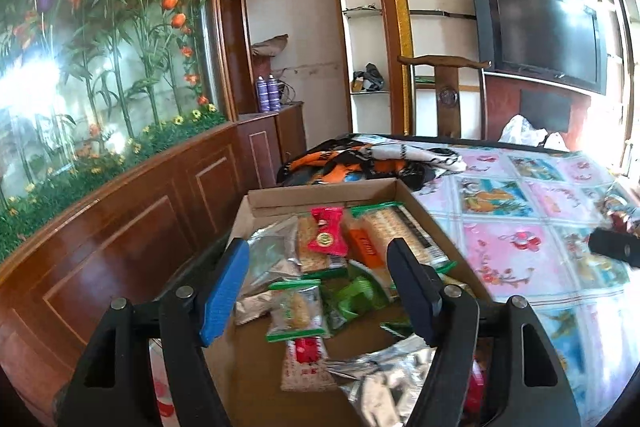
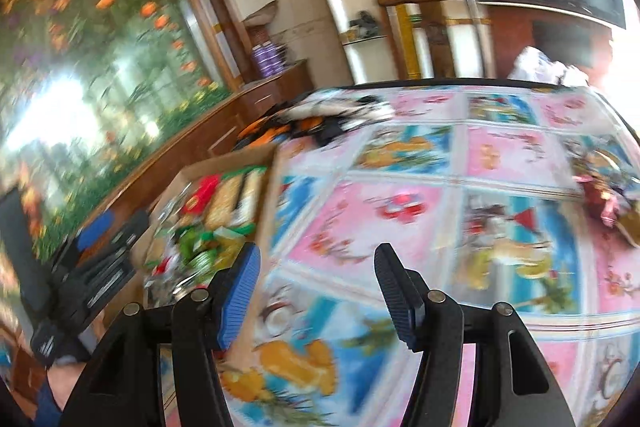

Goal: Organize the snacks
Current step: 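Grasp a yellow peas bag with right tool while left tool grasps a red candy bag, then hold the red candy bag with left tool while right tool holds the peas bag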

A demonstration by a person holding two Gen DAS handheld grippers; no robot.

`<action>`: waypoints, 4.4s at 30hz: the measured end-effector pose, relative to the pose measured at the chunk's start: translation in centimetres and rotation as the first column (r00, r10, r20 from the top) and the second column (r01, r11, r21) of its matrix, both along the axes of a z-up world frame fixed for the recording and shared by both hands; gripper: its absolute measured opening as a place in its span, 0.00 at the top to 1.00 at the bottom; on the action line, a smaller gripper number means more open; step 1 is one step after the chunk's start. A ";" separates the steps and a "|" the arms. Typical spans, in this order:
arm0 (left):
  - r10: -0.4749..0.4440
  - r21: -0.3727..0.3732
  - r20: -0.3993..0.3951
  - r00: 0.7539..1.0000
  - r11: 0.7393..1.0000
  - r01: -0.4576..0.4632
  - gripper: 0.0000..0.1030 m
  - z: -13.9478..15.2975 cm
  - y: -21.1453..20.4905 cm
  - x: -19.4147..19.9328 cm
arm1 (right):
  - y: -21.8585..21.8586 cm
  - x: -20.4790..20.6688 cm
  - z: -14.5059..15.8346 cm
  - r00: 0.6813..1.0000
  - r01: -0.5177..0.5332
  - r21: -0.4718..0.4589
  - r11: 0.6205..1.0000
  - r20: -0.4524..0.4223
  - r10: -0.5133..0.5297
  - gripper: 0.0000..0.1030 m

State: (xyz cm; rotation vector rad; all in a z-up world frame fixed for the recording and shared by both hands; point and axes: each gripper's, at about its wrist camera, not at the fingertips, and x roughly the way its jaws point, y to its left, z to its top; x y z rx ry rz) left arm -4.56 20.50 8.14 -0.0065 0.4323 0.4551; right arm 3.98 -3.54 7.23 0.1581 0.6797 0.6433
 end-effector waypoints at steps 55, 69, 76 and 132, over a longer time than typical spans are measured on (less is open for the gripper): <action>-0.501 -0.410 -0.227 0.835 0.827 0.384 0.31 -0.6 -18.1 12.2 | -21.7 9.1 -4.3 0.847 0.422 0.026 0.906 -0.368 -0.383 0.66; -0.500 -0.434 -0.421 0.757 0.843 0.316 0.61 -6.3 -24.4 21.6 | -22.3 8.8 -2.2 0.841 0.465 0.007 0.886 -0.317 -0.439 0.66; -0.517 -0.420 -0.397 0.758 0.837 0.351 0.66 -6.5 -22.8 18.5 | -20.3 8.6 -2.1 0.874 0.397 -0.007 0.918 -0.302 -0.381 0.65; -0.394 -0.059 -0.166 0.904 0.919 0.390 0.66 -2.9 -17.6 8.5 | -8.1 3.3 -0.7 0.994 0.097 -0.198 0.975 -0.023 -0.104 0.65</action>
